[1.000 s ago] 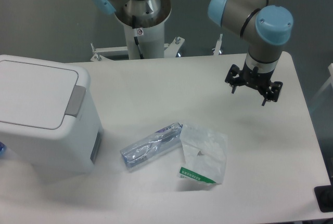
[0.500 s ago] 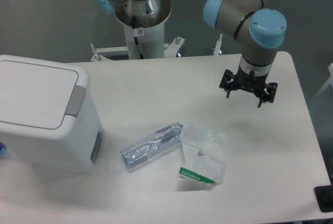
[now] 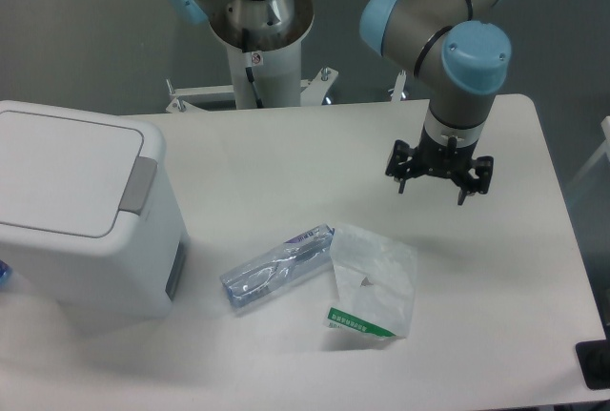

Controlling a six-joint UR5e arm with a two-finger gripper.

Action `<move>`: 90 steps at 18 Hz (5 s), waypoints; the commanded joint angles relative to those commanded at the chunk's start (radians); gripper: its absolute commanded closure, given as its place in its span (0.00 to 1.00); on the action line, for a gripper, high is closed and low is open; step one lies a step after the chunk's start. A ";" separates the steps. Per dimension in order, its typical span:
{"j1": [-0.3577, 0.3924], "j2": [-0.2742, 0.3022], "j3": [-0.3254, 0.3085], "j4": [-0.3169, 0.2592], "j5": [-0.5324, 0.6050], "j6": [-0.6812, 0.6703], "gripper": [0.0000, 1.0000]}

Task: Open the trash can
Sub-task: 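Move the open gripper across the table toward the white trash can lid, then lower the gripper fingers onto the lid's raised tab edge, then push the lid tab so the trash can lid flips open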

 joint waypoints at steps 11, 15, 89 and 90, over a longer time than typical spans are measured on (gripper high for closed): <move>-0.160 0.002 0.141 -0.164 -0.095 -0.241 0.00; -0.193 0.009 0.215 -0.217 -0.152 -0.301 0.00; -0.371 0.126 0.132 -0.175 -0.311 -0.488 0.00; -0.371 0.126 0.132 -0.174 -0.311 -0.488 0.00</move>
